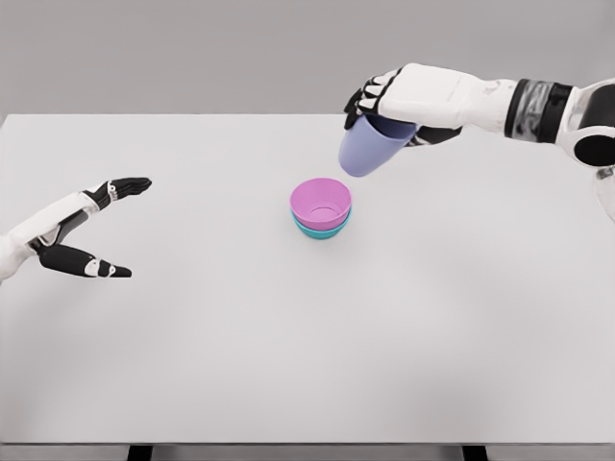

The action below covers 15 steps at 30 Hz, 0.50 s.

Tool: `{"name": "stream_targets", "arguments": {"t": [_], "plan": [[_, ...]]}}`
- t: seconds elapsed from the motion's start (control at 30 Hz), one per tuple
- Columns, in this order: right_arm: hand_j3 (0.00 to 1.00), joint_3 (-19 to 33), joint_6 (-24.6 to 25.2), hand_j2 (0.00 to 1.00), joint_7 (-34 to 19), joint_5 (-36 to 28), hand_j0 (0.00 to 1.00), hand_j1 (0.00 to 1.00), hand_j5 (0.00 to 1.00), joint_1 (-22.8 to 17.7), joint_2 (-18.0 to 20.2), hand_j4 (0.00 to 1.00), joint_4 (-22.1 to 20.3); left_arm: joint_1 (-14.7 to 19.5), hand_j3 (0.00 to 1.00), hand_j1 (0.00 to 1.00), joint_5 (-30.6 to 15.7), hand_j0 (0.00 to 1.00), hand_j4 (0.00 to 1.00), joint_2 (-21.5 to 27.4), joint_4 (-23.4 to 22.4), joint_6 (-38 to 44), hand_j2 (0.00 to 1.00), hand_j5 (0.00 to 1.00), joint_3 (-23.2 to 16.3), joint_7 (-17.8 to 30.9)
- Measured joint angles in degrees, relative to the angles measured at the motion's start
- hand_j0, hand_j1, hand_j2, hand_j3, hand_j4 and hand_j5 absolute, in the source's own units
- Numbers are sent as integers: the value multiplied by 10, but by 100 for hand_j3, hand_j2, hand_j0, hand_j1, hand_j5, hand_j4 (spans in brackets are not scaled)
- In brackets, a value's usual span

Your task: Stacking bowl and cup with both arms

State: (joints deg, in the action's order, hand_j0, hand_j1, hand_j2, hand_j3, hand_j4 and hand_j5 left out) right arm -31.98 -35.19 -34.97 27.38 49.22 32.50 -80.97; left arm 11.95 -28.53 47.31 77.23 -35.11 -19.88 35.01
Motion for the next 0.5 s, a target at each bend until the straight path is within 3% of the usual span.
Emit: {"name": "stream_targets", "arguments": {"t": [0.27,0.5], "plan": [[62,-12,0,62,1,3,62,62,62,1,-40,62,1,0,100,100,0,100,100,-1,0,0,100,100,0,0],[62,-46,0,62,1,8,62,62,62,1,-52,62,19,0,100,100,0,100,100,-1,0,0,100,100,0,0]]}}
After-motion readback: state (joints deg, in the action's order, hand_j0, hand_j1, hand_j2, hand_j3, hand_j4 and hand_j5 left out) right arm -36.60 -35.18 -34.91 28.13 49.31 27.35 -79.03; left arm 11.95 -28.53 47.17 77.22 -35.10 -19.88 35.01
